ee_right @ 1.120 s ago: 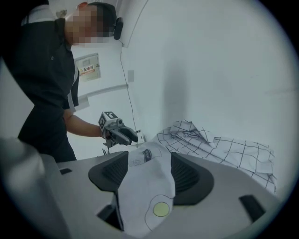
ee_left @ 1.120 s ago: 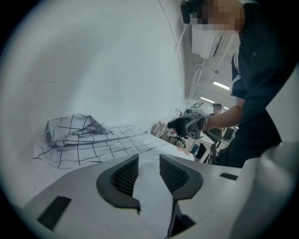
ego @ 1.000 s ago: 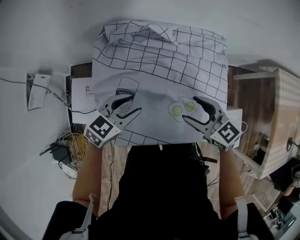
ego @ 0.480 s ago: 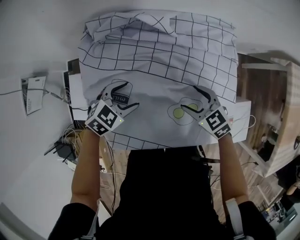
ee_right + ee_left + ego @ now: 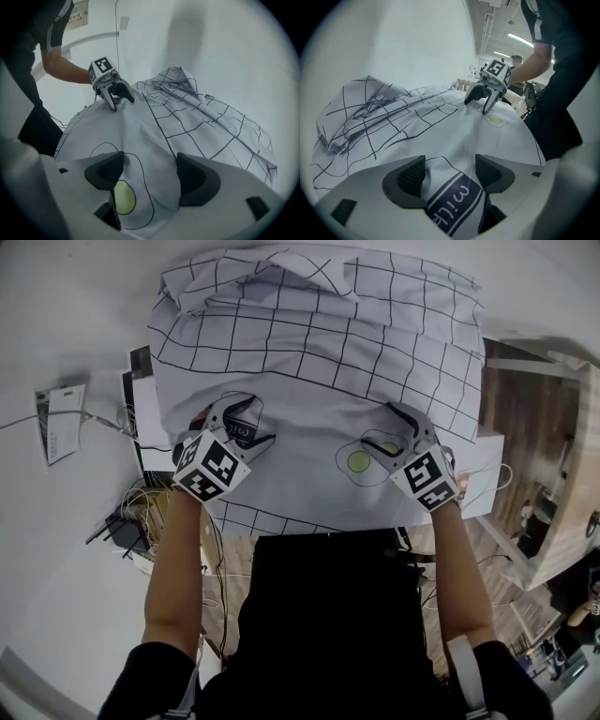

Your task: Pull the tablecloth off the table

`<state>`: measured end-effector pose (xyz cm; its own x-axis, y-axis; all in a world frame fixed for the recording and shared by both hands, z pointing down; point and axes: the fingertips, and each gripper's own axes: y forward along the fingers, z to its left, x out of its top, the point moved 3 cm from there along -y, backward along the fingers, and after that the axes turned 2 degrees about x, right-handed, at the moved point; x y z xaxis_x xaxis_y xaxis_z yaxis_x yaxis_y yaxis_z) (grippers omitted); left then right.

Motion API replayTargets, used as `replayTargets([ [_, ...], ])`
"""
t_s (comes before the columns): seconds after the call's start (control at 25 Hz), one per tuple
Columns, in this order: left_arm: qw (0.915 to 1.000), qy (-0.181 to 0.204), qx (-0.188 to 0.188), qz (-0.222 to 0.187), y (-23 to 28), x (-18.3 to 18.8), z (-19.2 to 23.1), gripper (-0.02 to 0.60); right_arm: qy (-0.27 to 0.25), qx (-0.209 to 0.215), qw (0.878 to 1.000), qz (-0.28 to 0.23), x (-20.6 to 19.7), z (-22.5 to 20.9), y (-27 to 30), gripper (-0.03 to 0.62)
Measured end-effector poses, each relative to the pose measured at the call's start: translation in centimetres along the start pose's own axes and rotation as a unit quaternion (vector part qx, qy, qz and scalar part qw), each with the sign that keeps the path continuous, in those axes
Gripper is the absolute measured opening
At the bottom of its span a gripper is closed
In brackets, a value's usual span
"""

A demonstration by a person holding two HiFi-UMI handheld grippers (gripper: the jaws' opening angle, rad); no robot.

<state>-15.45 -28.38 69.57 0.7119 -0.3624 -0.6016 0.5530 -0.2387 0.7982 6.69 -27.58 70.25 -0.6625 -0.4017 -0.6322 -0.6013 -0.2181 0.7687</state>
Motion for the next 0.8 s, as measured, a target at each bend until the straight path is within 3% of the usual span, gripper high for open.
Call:
replayTargets([
  [0.24, 1.0, -0.003, 0.001, 0.0, 0.0, 0.2, 0.2, 0.326, -0.004, -0.003, 1.0, 0.002, 0.1, -0.1, 0.0, 0.333],
  [0.36, 0.9999, -0.002, -0.01, -0.001, 0.0, 0.3, -0.9, 0.22, -0.007, -0.004, 1.0, 0.002, -0.2, 0.5, -0.2, 0.325],
  [0.64, 0.9991, -0.021, -0.037, -0.007, 0.5, 0.0, -2.5, 0.043, -0.003, -0.003, 1.0, 0.009, -0.6, 1.6, 0.0, 0.201],
  [0.8, 0.9991, -0.027, -0.03, -0.01, 0.3, 0.3, -2.5, 0.016, 0.013, -0.003, 1.0, 0.011, -0.1, 2.2, -0.2, 0.08],
])
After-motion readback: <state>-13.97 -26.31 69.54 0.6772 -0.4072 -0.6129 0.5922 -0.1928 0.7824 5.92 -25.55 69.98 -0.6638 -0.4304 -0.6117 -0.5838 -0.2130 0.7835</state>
